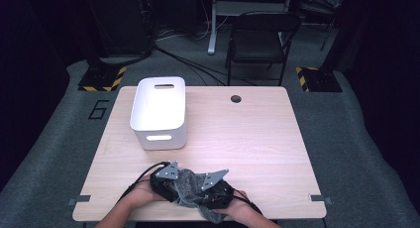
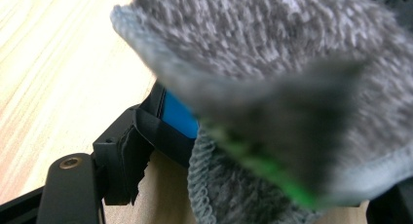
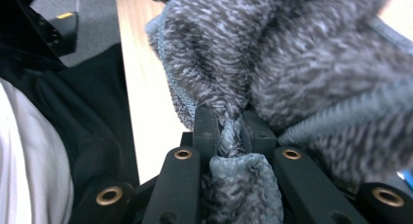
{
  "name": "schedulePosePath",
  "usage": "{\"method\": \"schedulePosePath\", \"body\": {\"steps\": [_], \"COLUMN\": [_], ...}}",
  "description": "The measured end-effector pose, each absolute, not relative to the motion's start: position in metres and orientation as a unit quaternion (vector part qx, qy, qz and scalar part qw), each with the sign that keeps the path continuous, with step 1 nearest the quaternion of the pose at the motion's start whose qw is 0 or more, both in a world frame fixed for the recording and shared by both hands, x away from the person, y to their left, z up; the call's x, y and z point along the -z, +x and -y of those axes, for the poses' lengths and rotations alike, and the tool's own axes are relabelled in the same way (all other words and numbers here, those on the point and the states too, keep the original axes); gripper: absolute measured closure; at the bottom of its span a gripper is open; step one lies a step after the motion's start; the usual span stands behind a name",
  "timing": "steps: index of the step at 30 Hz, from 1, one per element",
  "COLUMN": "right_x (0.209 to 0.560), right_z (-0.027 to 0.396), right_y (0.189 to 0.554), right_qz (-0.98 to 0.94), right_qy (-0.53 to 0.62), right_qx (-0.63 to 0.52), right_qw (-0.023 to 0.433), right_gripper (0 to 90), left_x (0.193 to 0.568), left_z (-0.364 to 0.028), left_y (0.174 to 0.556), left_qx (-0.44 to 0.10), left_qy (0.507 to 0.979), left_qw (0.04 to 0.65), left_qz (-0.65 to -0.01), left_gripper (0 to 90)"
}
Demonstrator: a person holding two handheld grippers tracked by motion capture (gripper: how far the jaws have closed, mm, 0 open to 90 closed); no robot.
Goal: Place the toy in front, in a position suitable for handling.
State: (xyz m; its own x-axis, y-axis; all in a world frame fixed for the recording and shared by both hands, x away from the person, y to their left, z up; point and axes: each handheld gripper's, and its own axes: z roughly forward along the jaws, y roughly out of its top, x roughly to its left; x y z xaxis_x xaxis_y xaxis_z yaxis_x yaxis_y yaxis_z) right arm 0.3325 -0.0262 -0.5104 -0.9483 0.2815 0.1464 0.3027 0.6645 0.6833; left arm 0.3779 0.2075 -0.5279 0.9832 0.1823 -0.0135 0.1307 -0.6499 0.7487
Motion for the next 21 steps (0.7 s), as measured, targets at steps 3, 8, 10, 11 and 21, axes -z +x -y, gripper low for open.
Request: {"method": "schedulePosePath", "body": {"steps": [3, 8, 10, 11, 21], "right_x": [0.508, 0.506, 0.505, 0.505, 0.504], "right_z": [0.041, 0.063, 0.072, 0.079, 0.047], "right_y": [0.331, 0.329, 0.329, 0.329, 0.326], "right_qz": [0.913, 0.914, 0.914, 0.916, 0.913], "right_qy": [-0.173, -0.185, -0.191, -0.194, -0.171], "right_qx": [0.369, 0.361, 0.357, 0.352, 0.370], "right_qw": [0.005, -0.007, -0.013, -0.019, -0.004], "right_gripper": [79.7, 79.8, 79.9, 79.8, 78.8], "left_x": [0.528, 0.528, 0.528, 0.528, 0.528], "left_z": [-0.207, -0.207, -0.207, -0.207, -0.207], "left_y": [0.377, 0.377, 0.377, 0.377, 0.377], "left_qx": [-0.034, -0.035, -0.035, -0.035, -0.034], "left_qy": [0.907, 0.908, 0.908, 0.908, 0.908], "left_qw": [0.410, 0.408, 0.408, 0.408, 0.409], "left_qz": [-0.087, -0.086, -0.087, -0.087, -0.087], "left_gripper": [24.6, 24.7, 24.7, 24.7, 24.6]}}
